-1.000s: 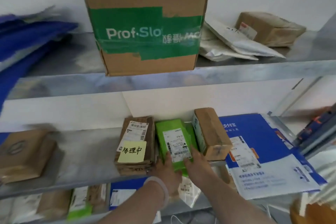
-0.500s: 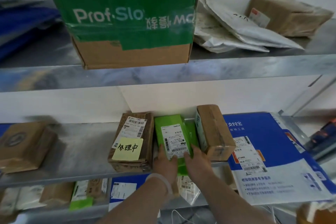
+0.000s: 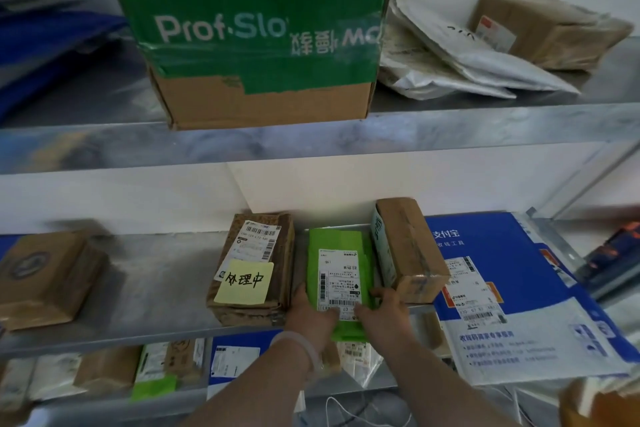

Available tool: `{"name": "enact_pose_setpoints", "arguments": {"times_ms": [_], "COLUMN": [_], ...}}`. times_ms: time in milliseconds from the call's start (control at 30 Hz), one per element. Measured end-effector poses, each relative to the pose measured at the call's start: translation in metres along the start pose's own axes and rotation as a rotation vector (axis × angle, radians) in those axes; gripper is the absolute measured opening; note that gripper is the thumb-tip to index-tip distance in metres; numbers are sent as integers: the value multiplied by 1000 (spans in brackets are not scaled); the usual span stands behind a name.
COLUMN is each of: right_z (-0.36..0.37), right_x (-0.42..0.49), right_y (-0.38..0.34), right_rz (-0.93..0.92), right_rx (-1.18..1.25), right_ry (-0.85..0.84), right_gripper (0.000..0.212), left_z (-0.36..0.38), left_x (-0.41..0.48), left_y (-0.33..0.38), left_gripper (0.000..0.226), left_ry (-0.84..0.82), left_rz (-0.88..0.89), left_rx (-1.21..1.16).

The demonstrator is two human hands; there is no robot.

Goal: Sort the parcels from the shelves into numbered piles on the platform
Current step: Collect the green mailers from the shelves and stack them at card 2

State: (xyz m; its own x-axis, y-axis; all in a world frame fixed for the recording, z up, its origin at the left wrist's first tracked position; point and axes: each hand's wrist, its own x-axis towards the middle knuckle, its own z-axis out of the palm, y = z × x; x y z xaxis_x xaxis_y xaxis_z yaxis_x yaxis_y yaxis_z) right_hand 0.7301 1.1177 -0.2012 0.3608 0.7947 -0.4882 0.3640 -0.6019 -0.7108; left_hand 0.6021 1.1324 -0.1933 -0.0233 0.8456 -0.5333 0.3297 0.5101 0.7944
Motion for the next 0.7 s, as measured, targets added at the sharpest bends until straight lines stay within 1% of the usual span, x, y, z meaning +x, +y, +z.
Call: {"name": "enact_pose_setpoints", "arguments": {"times_ms": [167,233,300,467,533,633,700], "right_z": [-12,-17,-21,-33,-36,-37,-34], "right_x": [-4,-9,-18,-44,-55,-78,-96], "right_y": [-5,-6,-7,-17,-23,-29,-31], "right_rz": [-42,-68,-122,-276,-338,-410,-453], "right_rx": [137,199,240,292,314,358,374], "right_ry": [-57,-57,-61,-4,29,36,30], "right_gripper": [54,52,49,47,46,51,55], "left_z": [-2,-2,-3,-10,-15,-27,-40], "left_x": [-14,-21,-29,-51,-62,-81,-94], "left_y": [1,0,0,5,8,11,12], "left_gripper": [58,49,45,44,47,59,58], "left_ry": [-5,-10,-4,-1,17,27,40], "left_rz": [64,89,107,174,220,282,335], "left_rx": [-75,-108,-162,-259,-282,-307,-284]}}
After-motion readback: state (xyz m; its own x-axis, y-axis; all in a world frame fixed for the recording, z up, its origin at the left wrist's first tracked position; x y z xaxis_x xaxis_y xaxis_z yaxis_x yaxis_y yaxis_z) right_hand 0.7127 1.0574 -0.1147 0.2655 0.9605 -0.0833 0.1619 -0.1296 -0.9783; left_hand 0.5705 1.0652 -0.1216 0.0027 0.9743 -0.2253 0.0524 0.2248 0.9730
